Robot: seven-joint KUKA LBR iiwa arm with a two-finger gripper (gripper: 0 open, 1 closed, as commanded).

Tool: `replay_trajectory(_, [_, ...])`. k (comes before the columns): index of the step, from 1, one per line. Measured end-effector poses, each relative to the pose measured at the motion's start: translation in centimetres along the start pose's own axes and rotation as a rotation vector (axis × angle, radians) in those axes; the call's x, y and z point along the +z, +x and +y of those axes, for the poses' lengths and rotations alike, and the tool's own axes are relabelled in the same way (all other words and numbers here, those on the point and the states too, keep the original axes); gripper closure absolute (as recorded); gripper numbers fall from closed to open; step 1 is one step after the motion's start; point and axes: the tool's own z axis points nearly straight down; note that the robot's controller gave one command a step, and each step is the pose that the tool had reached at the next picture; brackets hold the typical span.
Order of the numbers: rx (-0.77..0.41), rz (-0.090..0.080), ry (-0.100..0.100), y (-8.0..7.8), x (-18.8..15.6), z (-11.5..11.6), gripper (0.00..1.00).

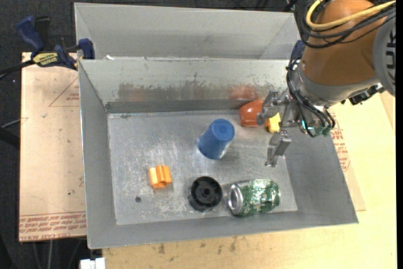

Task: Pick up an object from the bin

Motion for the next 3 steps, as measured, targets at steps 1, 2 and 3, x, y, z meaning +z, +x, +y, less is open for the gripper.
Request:
replay_trajectory(1, [-0.001,-0.008,0.001,-0.1,-0.4,0.0,0.00])
replay_trajectory(2, [-0.009,-0.016,0.002,-0.3,3.6,1.0,0.00])
replay_trajectory(3, [-0.167,-0.008,0.001,-1.7,8.5,1.1,0.00])
